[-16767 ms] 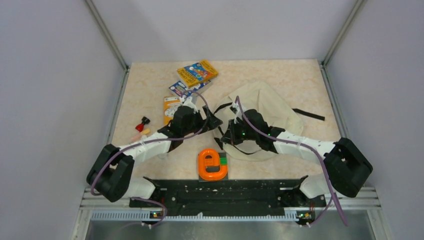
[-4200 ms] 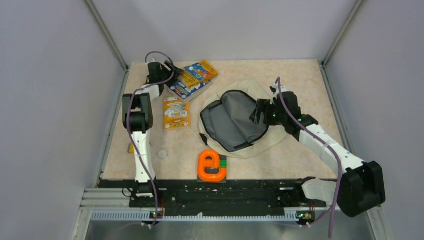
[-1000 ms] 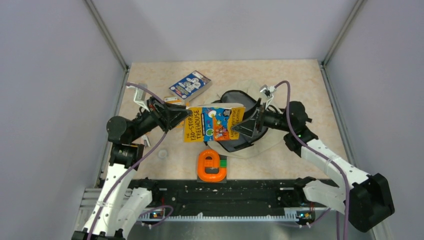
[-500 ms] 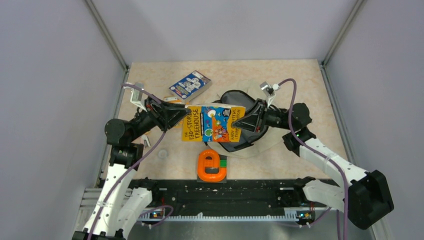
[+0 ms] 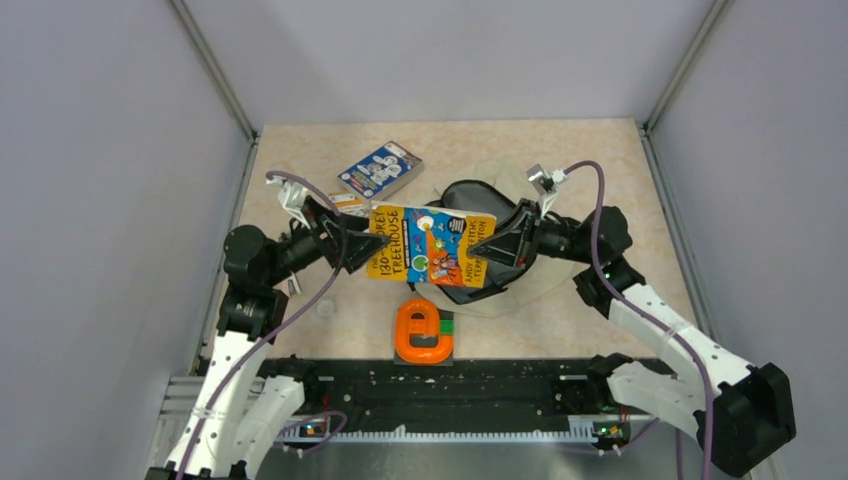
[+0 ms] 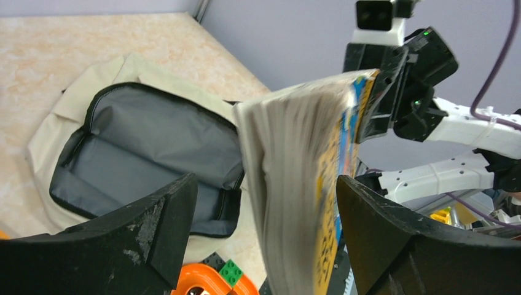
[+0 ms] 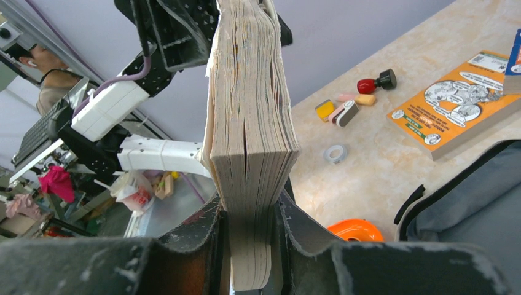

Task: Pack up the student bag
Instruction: Pick up the book from the center of the board.

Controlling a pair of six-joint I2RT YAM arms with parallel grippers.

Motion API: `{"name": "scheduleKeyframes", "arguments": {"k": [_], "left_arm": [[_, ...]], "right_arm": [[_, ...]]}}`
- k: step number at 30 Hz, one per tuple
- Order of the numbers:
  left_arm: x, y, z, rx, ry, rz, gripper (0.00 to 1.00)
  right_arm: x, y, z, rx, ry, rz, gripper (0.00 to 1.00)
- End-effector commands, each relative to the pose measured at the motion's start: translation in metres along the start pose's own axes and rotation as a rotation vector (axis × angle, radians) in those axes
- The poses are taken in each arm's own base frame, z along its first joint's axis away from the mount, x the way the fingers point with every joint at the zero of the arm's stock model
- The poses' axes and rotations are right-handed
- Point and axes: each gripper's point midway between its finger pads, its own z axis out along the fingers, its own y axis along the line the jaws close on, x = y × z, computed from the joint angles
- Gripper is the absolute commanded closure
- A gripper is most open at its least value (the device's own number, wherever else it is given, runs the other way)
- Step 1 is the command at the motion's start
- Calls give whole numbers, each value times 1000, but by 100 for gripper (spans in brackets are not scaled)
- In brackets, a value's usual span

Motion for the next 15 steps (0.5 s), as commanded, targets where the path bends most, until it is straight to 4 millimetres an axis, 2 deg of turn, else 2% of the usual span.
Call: {"name": "scheduleKeyframes", "arguments": {"k": [1, 6, 9, 10, 13, 15], "left_arm": [[1, -2, -4, -15, 16, 56, 12], [16, -15, -4, 88, 96, 15, 11], [22, -23, -5, 151, 133, -18, 14], [24, -25, -5, 169, 141, -31, 16], [28, -28, -6, 202, 155, -49, 35], [30, -27, -7, 200, 160, -58, 41]], "right_arm": [[-40, 41, -1, -79, -84, -164, 100], [-36, 42, -1, -97, -54, -179, 100], [-34, 39, 0, -88, -34, -188, 100], [-33, 38, 1, -84, -27, -187, 100], [-33, 36, 1, -78, -22, -194, 100], [-33, 35, 1, -76, -23, -198, 100]]}}
